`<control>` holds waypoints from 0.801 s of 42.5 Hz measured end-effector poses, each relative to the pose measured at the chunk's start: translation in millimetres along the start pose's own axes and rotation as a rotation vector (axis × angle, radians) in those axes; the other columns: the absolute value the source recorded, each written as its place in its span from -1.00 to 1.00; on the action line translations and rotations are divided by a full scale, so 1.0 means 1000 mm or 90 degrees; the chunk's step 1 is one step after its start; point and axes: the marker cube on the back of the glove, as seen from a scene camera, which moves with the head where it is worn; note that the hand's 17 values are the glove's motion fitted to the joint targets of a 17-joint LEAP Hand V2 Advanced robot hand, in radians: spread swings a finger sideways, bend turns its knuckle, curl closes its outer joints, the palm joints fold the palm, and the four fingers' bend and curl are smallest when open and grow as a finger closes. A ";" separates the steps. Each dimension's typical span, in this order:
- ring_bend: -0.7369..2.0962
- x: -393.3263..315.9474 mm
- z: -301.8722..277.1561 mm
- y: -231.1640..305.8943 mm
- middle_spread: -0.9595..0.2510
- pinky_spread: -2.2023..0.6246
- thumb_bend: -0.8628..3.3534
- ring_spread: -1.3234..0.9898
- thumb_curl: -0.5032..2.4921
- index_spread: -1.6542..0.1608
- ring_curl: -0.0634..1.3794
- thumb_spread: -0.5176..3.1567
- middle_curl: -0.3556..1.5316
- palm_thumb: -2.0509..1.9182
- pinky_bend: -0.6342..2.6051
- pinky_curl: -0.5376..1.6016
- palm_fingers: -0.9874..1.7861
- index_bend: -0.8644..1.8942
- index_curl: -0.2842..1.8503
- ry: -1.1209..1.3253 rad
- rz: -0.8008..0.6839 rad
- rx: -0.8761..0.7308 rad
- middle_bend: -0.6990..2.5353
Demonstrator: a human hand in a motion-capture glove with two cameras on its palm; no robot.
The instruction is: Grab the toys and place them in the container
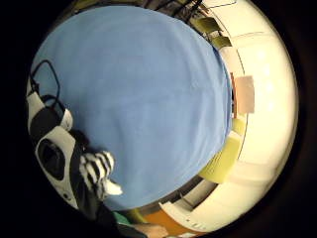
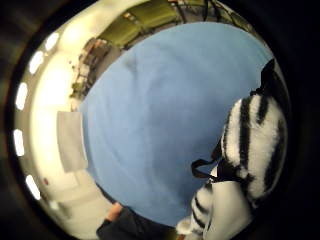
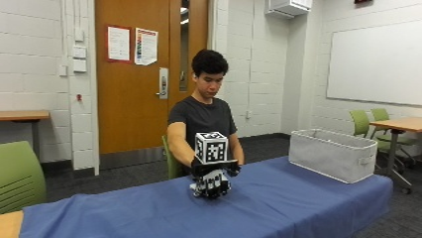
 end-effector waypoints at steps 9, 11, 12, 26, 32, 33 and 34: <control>0.31 -0.001 -0.022 -0.012 0.07 0.23 -0.49 -0.20 -0.28 0.45 -0.29 -0.22 0.01 0.36 -0.10 -0.19 0.54 -0.29 -0.10 -0.031 0.015 -0.008 0.03; 0.32 -0.006 -0.032 -0.012 0.06 0.23 -0.50 -0.19 -0.27 0.45 -0.29 -0.22 0.02 0.36 -0.10 -0.19 0.54 -0.31 -0.12 -0.036 0.013 0.001 0.04; 0.33 -0.008 -0.038 -0.012 0.07 0.23 -0.50 -0.19 -0.26 0.45 -0.28 -0.23 0.02 0.36 -0.10 -0.18 0.53 -0.32 -0.13 -0.038 0.010 0.005 0.04; 0.31 -0.091 -0.163 -0.011 0.09 0.23 -0.55 -0.18 -0.21 0.45 -0.29 -0.26 0.04 0.32 -0.15 -0.19 0.64 -0.09 -0.04 -0.059 -0.056 0.100 0.07; 0.32 -0.157 -0.225 -0.006 0.11 0.23 -0.56 -0.18 -0.19 0.47 -0.29 -0.26 0.05 0.33 -0.15 -0.18 0.63 -0.04 0.00 -0.064 -0.123 0.147 0.07; 0.31 -0.171 -0.235 -0.004 0.11 0.23 -0.56 -0.18 -0.19 0.47 -0.29 -0.26 0.05 0.33 -0.15 -0.18 0.63 -0.03 0.00 -0.063 -0.137 0.154 0.08; 0.32 -0.184 -0.243 -0.001 0.11 0.23 -0.56 -0.18 -0.18 0.47 -0.29 -0.26 0.05 0.33 -0.15 -0.18 0.62 -0.03 0.01 -0.060 -0.151 0.161 0.08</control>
